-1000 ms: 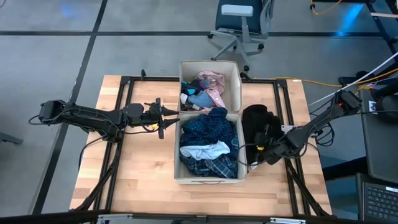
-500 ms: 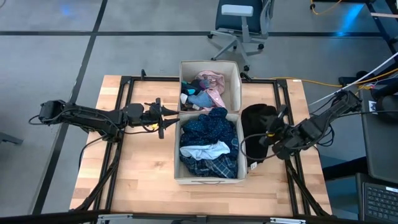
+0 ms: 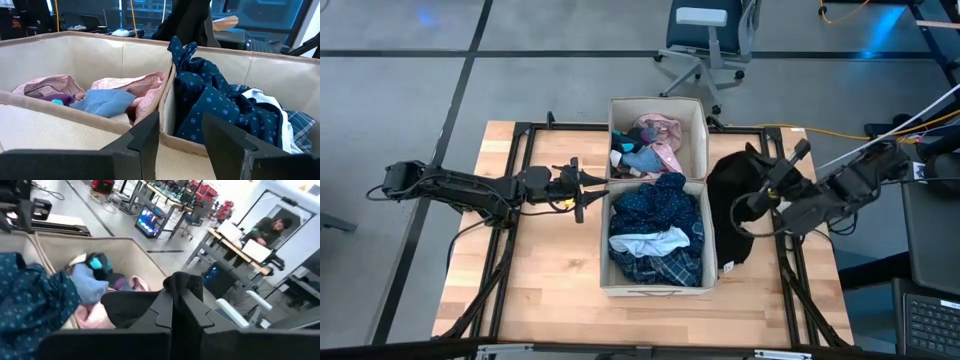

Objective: Sort clothes
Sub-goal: Put the black shirt into the top laundry organizer

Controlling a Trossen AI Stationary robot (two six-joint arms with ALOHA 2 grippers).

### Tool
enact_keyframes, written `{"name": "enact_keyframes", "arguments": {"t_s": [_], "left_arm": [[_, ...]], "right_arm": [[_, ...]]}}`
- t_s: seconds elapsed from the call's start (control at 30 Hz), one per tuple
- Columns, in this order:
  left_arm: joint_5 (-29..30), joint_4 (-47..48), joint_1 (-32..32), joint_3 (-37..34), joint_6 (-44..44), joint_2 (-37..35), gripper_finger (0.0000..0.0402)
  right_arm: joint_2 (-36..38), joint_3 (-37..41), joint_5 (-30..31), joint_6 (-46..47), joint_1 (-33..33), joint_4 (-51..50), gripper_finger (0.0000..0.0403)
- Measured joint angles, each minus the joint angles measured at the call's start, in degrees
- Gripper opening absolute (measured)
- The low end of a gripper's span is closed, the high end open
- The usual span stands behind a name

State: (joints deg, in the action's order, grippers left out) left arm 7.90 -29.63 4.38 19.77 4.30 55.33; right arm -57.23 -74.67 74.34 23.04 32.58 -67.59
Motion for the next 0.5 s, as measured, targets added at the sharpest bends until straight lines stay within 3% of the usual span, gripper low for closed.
{"name": "enact_keyframes", "arguments": {"t_s": [0.13, 0.33, 0.5], "left_arm": [[0.02, 0.47, 0.0, 0.0, 0.17, -0.01, 0.0139], [0.13, 0.72, -0.68, 0.0, 0.26, -0.04, 0.0139], [0.07, 0.7, -0.68, 0.0, 0.24, -0.04, 0.0139]], "right_arm": [[0.0, -0.95, -10.18, -4.71, -3.54, 4.51, 0.0012], [-1.35, 3.76, -27.07, 4.01, -4.85, 2.57, 0.0015], [-2.75, 13.61, -39.55, 11.43, -4.81, 3.56, 0.0014]]}}
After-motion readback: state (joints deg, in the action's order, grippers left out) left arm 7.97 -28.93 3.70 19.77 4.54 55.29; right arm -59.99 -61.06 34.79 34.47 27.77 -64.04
